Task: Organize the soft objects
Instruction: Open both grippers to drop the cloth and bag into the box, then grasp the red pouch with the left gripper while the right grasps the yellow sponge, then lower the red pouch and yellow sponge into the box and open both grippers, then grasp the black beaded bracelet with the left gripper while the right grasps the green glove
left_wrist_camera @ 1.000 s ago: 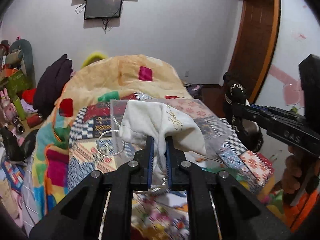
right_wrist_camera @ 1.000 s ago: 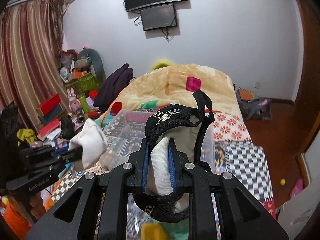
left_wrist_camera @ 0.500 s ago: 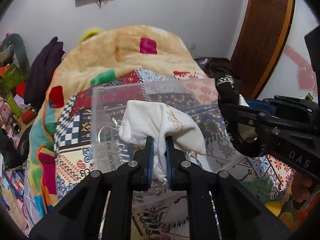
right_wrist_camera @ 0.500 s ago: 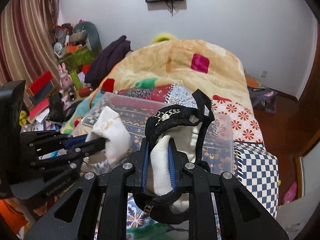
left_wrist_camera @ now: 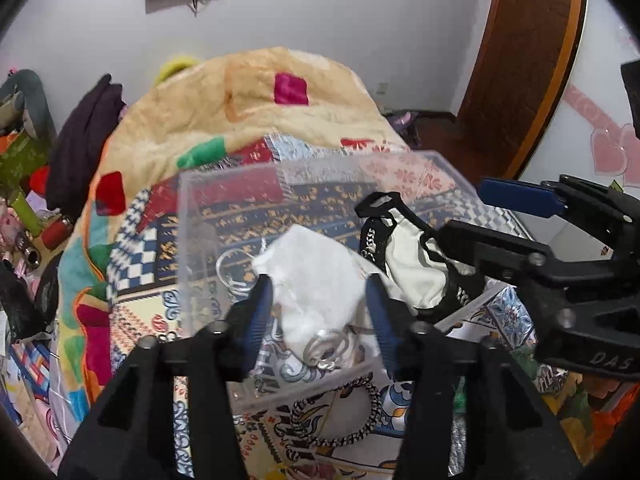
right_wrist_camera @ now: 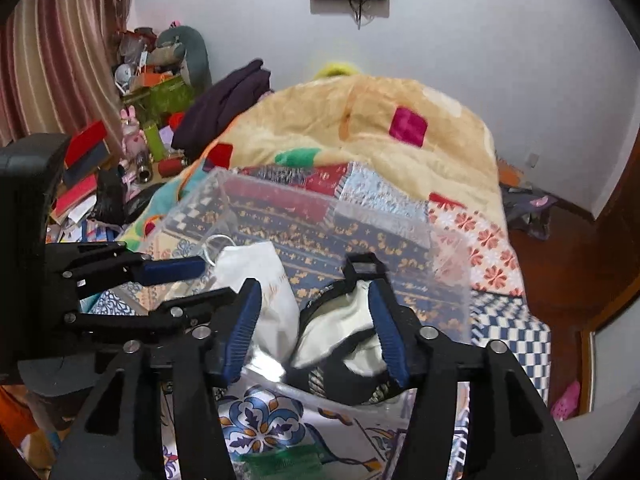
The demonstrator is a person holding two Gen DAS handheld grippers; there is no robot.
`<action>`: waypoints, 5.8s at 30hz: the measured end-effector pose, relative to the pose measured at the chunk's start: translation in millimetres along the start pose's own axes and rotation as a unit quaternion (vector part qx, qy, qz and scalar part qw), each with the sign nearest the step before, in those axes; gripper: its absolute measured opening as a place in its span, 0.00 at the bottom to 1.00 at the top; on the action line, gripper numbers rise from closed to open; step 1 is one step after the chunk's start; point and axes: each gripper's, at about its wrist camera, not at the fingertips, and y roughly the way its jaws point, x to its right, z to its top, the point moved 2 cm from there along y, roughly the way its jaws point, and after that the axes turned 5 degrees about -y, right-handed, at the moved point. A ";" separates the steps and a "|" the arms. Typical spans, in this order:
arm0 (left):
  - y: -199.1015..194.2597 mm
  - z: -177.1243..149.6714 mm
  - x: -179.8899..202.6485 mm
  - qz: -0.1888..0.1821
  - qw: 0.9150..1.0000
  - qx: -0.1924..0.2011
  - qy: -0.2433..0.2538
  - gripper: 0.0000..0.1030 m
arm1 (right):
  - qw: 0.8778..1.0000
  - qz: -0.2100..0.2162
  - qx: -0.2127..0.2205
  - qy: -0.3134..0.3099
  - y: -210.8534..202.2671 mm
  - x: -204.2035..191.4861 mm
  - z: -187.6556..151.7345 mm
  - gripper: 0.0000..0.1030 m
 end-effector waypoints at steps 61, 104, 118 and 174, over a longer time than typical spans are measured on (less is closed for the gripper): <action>-87.2 -178.4 -19.2 -0.010 0.999 0.023 -0.037 0.09 | 0.993 0.018 -0.014 0.120 -63.7 -39.7 -154.9 0.26; -38.3 -9.1 3.7 -0.040 0.994 0.101 -0.026 0.08 | 0.995 -0.022 0.038 0.090 -10.7 1.5 -24.0 0.26; 4.2 -4.3 5.5 -0.030 0.998 0.037 -0.033 0.27 | 0.996 -0.037 -0.017 0.075 21.7 3.8 -28.8 0.29; 5.2 -88.1 -13.9 0.018 0.999 -0.032 0.005 0.10 | 0.995 0.018 -0.058 0.079 -3.1 -1.8 -133.0 0.53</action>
